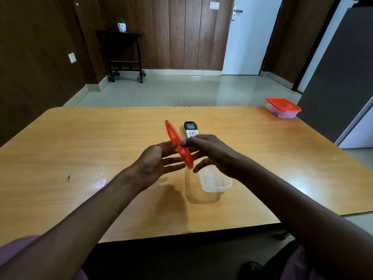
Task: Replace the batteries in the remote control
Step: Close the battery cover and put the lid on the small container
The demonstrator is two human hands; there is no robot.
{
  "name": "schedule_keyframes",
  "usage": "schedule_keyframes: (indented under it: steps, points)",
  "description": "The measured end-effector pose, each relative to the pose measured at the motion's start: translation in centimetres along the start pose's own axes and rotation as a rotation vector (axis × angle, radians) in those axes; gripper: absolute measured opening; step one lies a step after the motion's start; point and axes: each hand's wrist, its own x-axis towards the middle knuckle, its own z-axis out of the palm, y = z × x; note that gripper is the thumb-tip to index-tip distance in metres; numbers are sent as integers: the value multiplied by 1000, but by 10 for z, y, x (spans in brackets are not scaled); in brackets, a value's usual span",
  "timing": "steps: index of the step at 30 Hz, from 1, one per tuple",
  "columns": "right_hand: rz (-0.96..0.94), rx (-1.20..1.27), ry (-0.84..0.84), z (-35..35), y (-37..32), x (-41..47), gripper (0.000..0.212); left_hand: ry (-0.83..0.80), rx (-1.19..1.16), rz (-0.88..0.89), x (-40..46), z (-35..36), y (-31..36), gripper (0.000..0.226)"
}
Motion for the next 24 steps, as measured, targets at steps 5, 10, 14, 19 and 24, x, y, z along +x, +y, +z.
schedule_keyframes:
  steps: [5, 10, 14, 19, 24]
  points:
    - [65, 15, 93, -16, 5, -10, 30, 185, 45, -1, -3, 1, -3, 31]
    - [56, -863, 396, -41, 32, -8, 31, 225, 60, -65, -4, 3, -10, 35]
    - [206, -1001, 299, -45, 42, -10, 15, 210, 71, -93, -3, 7, -13, 35]
    - [264, -435, 197, -36, 42, -6, 48, 246, 169, -74, -4, 8, -18, 32]
    - [258, -237, 89, -21, 32, -6, 28, 316, 310, -32, -3, 3, -26, 34]
